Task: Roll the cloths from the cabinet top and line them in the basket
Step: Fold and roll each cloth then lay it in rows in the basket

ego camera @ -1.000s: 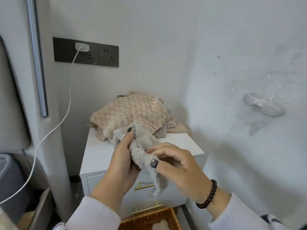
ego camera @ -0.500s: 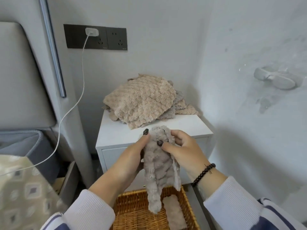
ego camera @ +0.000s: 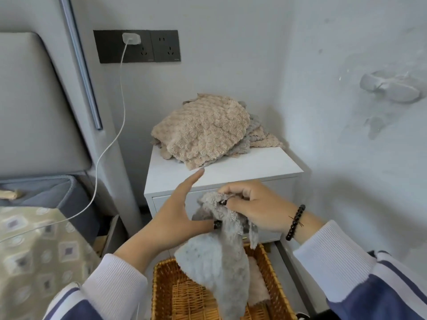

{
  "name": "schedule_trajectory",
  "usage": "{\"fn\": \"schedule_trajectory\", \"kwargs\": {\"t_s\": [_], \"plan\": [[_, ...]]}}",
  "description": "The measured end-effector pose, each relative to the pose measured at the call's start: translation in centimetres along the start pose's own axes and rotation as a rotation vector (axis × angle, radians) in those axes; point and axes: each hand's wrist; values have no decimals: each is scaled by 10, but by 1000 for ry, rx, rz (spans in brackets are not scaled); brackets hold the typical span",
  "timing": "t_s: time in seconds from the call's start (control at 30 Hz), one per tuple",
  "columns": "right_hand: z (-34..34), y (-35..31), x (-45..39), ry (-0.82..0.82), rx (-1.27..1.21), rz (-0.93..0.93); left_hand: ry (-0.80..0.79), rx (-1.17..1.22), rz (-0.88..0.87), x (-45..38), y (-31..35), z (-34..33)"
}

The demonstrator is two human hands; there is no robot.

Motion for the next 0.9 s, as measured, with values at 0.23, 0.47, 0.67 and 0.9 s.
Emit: {"fn": "schedule_trajectory", "kwargs": {"t_s": [0.23, 0.47, 0.67, 0.9], "plan": [[11, 6, -1, 25, 65, -16, -153, -180, -6, -9, -2, -6], [38, 20, -13, 20, 427, -197, -54, -440, 58, -30, -15, 14], [51, 46, -38, 208, 571, -234, 81, -615, 99, -50, -30, 34], [58, 56, -56, 389, 623, -262, 376, -731, 79, -64, -36, 46]]}}
Point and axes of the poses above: each hand's wrist, its own x-axis away from the middle knuckle, its own z-axis out of the back of the hand, y = z × x, and after that the axes turned 5 degrees about -y, right-handed
